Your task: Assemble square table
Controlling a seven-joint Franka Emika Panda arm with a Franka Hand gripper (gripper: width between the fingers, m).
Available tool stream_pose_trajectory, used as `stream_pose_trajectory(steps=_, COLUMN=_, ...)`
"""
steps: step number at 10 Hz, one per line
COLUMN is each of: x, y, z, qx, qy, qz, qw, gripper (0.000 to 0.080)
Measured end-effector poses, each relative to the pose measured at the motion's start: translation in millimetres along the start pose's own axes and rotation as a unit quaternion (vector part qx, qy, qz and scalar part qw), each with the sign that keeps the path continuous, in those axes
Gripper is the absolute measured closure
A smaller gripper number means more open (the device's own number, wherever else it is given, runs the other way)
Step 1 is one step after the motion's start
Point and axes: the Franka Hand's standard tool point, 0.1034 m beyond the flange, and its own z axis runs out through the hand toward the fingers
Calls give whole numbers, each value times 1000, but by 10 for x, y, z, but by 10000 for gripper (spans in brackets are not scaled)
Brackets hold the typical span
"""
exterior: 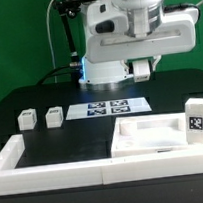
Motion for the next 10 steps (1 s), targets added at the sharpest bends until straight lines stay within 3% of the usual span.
stream_pose_trajectory(steps=4, x=75, y=36, z=-7, qx=-1, qy=125, qz=-10, qw=992, gripper=509)
stream_pose_trajectory(steps=5, x=197, y=171, z=-90, qx=-21, qy=173, qz=-43, qw=984, gripper=509)
stream_pose_trajectory(steps=6, x=256, y=278, z=-220, qx=-23, qy=197, qz=-53, qw=979, gripper=509)
stream_pose_trajectory(steps=8, x=392, y=327, z=-488, qx=-27, qy=256, qz=-62, qw=964, gripper=509)
stream_pose_trajectory(steps=10, x=464, y=370, z=-535, qx=-34, qy=330, qz=-59, qw=941, gripper=509)
